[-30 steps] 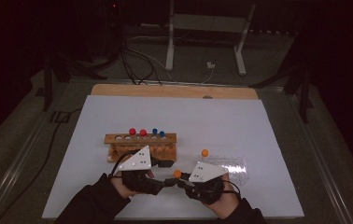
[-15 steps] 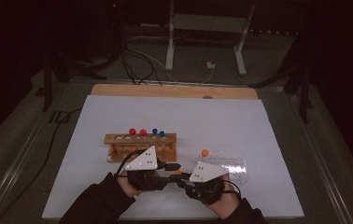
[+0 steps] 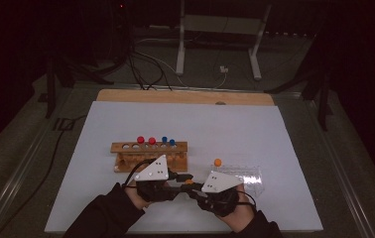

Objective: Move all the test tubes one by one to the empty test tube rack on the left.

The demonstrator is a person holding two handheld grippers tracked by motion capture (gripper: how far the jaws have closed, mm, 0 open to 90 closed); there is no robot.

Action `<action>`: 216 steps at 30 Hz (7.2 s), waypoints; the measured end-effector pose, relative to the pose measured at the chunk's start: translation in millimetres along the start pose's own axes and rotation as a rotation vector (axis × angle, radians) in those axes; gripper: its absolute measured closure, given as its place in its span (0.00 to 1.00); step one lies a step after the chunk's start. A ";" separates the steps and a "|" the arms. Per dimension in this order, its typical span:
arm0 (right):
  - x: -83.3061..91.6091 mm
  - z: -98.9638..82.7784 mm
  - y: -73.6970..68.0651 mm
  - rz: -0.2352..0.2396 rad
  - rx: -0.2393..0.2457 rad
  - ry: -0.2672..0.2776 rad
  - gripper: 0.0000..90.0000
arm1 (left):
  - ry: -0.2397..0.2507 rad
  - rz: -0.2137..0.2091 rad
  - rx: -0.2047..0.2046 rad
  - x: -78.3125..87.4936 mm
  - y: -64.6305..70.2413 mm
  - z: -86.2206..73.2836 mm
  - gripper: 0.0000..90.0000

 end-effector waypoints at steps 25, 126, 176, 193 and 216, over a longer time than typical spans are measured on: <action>25.6 -1.4 24.3 -0.104 -0.094 0.090 0.22 | 0.028 0.093 0.004 21.9 -16.9 8.4 0.79; 51.3 -3.6 40.7 -0.099 -0.161 0.167 0.00 | -0.071 0.519 0.165 96.4 -136.5 -55.5 0.79; 49.5 -4.7 57.7 -0.172 -0.124 0.163 0.00 | 0.079 0.305 0.091 97.6 -53.4 -18.1 0.01; 21.9 -29.4 74.5 -0.249 -0.209 0.022 0.10 | 0.081 0.289 0.090 90.7 -38.9 -27.3 0.01; 1.2 -43.1 89.8 -0.295 -0.249 -0.090 0.74 | 0.071 0.277 0.087 87.6 -37.4 -28.0 0.01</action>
Point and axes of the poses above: each handheld gripper's, and its own axes: x roughly backward along the jaws, z roughly out of its top, y roughly to its right, the point moved 5 cm from there along -x, roughly forward along the jaws
